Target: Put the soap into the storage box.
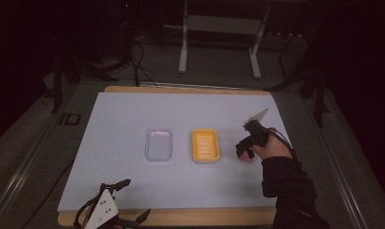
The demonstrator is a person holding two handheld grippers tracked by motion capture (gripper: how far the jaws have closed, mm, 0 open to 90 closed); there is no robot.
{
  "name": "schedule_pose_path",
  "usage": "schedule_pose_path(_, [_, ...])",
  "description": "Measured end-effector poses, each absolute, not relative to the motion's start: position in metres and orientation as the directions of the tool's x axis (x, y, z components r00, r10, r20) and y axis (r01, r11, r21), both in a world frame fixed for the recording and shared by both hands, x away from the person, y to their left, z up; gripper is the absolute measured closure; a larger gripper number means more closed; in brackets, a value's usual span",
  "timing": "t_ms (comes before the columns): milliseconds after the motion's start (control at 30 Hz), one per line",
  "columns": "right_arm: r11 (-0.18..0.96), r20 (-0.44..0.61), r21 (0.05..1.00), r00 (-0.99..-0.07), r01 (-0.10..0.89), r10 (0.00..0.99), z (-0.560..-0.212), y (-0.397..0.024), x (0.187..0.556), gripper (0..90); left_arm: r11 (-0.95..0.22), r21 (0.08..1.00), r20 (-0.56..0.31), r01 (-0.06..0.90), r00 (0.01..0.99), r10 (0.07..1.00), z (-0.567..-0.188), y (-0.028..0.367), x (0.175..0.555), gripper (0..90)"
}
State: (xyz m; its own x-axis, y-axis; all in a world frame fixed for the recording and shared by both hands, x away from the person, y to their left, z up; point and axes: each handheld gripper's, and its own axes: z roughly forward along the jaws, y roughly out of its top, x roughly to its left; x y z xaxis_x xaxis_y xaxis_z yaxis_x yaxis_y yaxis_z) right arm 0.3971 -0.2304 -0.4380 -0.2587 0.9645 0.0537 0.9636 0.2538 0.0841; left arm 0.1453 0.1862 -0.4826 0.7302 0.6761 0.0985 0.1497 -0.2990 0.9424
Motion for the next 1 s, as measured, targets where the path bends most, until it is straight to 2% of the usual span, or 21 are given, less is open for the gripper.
schedule_pose_path(167, [0.225,0.064,0.126,-0.234,0.966,0.97,-0.438,-0.233,0.404,10.7,-0.3,0.942,0.098,0.151,0.73,0.676,-0.483,0.186,0.145,0.8])
schedule_pose_path(233, [0.205,0.018,0.165,-0.211,0.965,0.977,-0.437,-0.232,0.409,10.6,-0.301,0.941,0.097,0.154,0.729,0.678,-0.483,0.186,0.146,0.8])
schedule_pose_path(300, [0.211,-0.001,0.158,-0.214,0.965,0.977,-0.436,-0.231,0.413,10.2,-0.298,0.942,0.094,0.155,0.728,0.679,-0.483,0.185,0.146,0.8])
schedule_pose_path(467, [0.152,0.03,0.138,-0.157,0.979,0.987,-0.437,-0.23,0.42,10.2,-0.291,0.944,0.091,0.155,0.727,0.68,-0.483,0.186,0.146,0.8])
schedule_pose_path(633, [0.024,0.028,0.13,-0.028,0.991,0.999,-0.443,-0.235,0.431,14.5,-0.286,0.946,0.087,0.155,0.727,0.681,-0.482,0.187,0.146,0.8])
schedule_pose_path(800, [-0.067,0.033,0.096,0.064,0.993,0.997,-0.453,-0.234,0.438,18.1,-0.28,0.948,0.082,0.154,0.73,0.678,-0.482,0.186,0.146,0.8])
schedule_pose_path(867, [-0.074,0.001,0.094,0.074,0.993,0.997,-0.459,-0.231,0.439,18.2,-0.283,0.947,0.085,0.151,0.732,0.676,-0.482,0.187,0.145,0.8])
schedule_pose_path(1000, [-0.109,0.006,0.099,0.109,0.989,0.994,-0.466,-0.225,0.44,18.8,-0.282,0.948,0.085,0.148,0.735,0.672,-0.482,0.187,0.145,0.8])
